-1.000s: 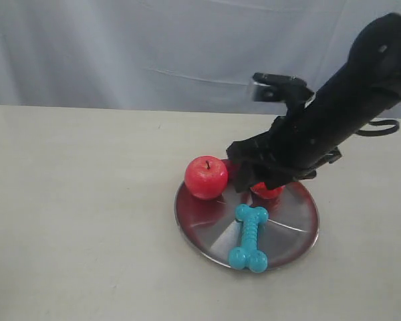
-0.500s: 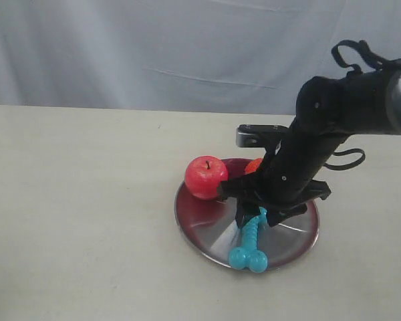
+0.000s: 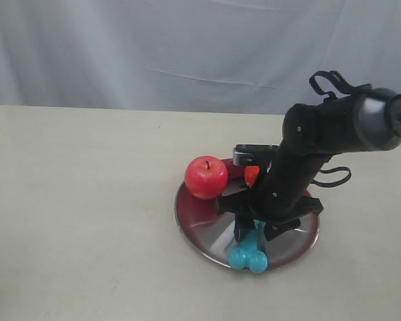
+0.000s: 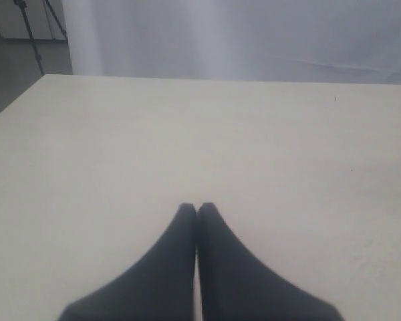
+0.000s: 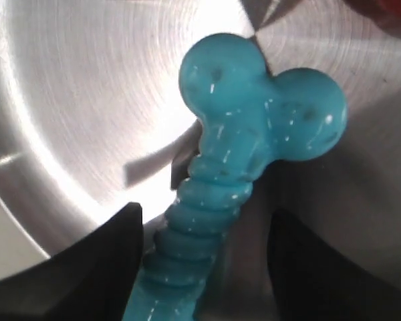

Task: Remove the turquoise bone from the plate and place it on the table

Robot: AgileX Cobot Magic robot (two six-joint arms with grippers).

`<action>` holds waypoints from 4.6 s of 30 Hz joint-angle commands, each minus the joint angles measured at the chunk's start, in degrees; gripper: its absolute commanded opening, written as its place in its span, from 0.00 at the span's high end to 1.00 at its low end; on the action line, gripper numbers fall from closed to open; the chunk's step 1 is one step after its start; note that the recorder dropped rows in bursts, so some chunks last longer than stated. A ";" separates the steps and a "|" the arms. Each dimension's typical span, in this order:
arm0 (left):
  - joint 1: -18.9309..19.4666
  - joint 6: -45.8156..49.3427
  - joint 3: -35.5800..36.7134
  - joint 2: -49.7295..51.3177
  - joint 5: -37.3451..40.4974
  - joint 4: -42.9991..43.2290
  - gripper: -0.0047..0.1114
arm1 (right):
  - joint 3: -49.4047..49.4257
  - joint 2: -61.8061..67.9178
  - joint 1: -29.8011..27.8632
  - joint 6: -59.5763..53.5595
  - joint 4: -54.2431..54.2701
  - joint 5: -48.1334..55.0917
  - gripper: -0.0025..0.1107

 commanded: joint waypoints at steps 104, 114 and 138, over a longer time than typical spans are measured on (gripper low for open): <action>-0.44 -0.24 0.15 -0.07 -0.31 -0.08 0.96 | 2.36 -7.32 -23.92 -5.89 -6.38 1.18 0.62; -0.44 -0.24 0.15 -0.07 -0.31 -0.08 0.96 | 2.36 -47.70 -20.41 -7.17 -10.30 -4.19 0.98; -0.44 -0.24 0.15 -0.07 -0.31 -0.08 0.96 | 35.62 -113.07 -17.86 -7.14 -10.09 -20.21 0.98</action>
